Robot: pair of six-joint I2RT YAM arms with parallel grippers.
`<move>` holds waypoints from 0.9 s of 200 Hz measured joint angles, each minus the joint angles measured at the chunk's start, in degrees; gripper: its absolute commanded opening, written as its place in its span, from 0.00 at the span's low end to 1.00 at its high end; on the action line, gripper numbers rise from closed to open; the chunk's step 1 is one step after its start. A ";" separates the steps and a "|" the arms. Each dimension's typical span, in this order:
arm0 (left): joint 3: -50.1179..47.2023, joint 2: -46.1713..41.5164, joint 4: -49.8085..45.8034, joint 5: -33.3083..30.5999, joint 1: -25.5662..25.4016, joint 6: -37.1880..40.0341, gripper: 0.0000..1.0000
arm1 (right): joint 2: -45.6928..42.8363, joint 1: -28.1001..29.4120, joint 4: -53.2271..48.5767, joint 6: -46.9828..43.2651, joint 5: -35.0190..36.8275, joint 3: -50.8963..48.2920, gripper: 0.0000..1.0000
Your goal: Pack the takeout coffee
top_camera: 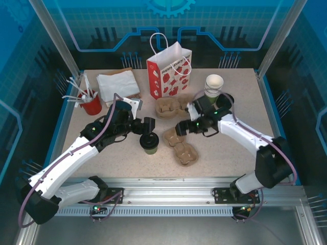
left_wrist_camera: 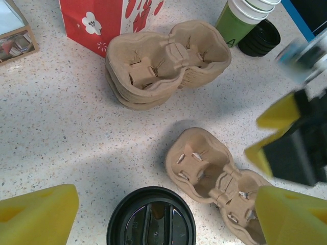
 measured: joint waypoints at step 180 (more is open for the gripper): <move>2.27 -0.09 1.33 -1.75 0.00 0.35 0.92 | 32.74 -4.11 2.38 8.50 11.10 59.49 0.48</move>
